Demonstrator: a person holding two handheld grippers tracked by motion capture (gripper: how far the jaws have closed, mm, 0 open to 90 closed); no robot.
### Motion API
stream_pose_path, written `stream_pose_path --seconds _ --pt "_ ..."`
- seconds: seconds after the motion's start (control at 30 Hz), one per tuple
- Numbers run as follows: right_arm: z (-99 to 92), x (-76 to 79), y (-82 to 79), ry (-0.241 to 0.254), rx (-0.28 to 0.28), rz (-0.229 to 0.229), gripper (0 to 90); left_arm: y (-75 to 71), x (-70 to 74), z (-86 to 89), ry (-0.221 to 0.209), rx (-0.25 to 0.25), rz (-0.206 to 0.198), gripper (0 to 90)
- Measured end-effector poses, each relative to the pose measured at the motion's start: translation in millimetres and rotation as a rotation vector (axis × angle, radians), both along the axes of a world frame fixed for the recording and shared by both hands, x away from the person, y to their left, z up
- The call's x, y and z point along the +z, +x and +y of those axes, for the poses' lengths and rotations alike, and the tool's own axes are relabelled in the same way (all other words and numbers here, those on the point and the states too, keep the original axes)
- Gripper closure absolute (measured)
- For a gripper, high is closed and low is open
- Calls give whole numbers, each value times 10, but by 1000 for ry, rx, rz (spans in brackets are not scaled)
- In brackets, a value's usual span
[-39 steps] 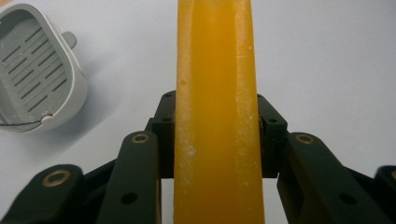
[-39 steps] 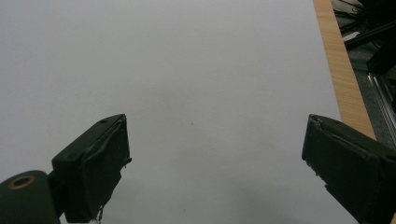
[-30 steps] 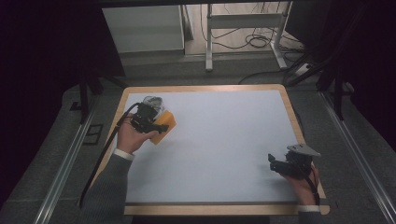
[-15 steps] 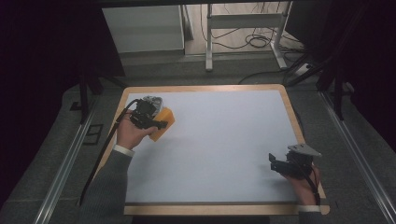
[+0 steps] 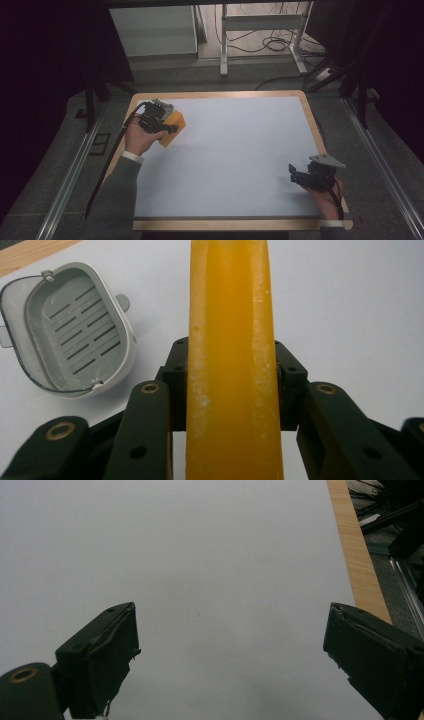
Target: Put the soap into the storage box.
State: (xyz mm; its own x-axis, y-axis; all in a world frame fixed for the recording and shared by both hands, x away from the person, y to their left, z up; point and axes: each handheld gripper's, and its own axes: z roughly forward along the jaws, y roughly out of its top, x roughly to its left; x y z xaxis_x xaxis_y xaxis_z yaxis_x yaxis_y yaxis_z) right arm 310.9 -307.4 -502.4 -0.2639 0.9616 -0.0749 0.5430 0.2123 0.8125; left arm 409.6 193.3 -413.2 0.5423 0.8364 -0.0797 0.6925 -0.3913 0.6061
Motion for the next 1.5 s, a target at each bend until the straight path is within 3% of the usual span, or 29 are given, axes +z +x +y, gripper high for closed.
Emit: stream_pose_path --seconds 0.3,0.43,1.5 --pt "11 -11 5 -3 2 1 76 63 39 3 -4 6 -1 612" --pt "6 -4 2 -2 0 0 76 91 64 18 -29 0 3 612" --pt "-9 -8 7 1 -10 -3 76 471 186 168 -70 79 23 612"
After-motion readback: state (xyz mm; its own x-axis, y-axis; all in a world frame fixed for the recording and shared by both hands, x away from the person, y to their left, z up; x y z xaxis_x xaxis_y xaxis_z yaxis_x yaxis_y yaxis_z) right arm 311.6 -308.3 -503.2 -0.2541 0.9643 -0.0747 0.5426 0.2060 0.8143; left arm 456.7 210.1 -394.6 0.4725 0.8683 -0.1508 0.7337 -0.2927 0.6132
